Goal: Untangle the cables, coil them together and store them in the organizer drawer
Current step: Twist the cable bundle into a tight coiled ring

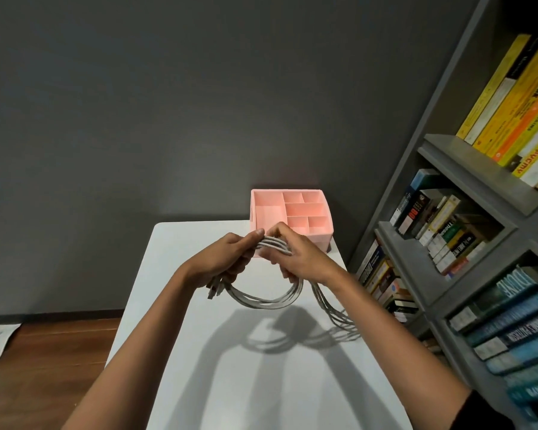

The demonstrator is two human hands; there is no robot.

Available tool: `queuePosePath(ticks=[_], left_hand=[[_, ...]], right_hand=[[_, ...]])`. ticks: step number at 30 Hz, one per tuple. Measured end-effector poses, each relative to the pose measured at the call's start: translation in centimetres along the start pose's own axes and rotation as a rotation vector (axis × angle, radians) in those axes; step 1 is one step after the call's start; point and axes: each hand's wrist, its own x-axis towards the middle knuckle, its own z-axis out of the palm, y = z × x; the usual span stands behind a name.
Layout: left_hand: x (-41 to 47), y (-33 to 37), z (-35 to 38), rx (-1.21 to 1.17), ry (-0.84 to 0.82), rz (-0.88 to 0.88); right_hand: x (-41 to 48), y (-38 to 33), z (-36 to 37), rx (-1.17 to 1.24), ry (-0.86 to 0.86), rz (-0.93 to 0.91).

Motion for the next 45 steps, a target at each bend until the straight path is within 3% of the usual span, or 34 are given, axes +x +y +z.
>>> queuePosePath(ticks=[4, 9, 14, 18, 25, 32, 37, 42, 45], left_hand=[[0.0, 0.2, -0.2, -0.022, 0.004, -0.054], [0.3, -0.1, -0.1, -0.009, 0.023, -0.034], [-0.3, -1.6, -0.7, -0.474, -0.268, -0.061], [-0.5, -3.4, 0.3, -0.619, -0.388, -0.036], [-1.2, -1.6, 0.5, -0.254, -0.379, -0.156], [0.0, -2.6, -0.9, -0.524, -0.417, -0.08], [1.5, -0.4, -2.6, -0.252, -0.42, -0.204], [2.3, 1.0, -1.2, -0.137, -0.228, -0.292], [2.4, 0.6, -0.1, -0.12, -0.092, -0.234]], right_hand=[[0.0, 1.1, 1.6, -0.288, 0.168, -0.166], [0.5, 1.3, 2.0, -0.139, 0.153, -0.1], [0.6, 1.0, 1.2, -0.095, 0.192, -0.101], [0.7, 1.2, 1.3, -0.139, 0.247, -0.105], [0.8, 1.5, 1.2, -0.11, 0.233, -0.101], [0.8, 1.1, 0.0, -0.087, 0.102, -0.102], [1.0, 1.7, 0.2, -0.238, 0.064, -0.138], [1.3, 1.9, -0.2, -0.306, 0.063, -0.122], [0.9, 1.9, -0.7, -0.232, 0.016, -0.071]])
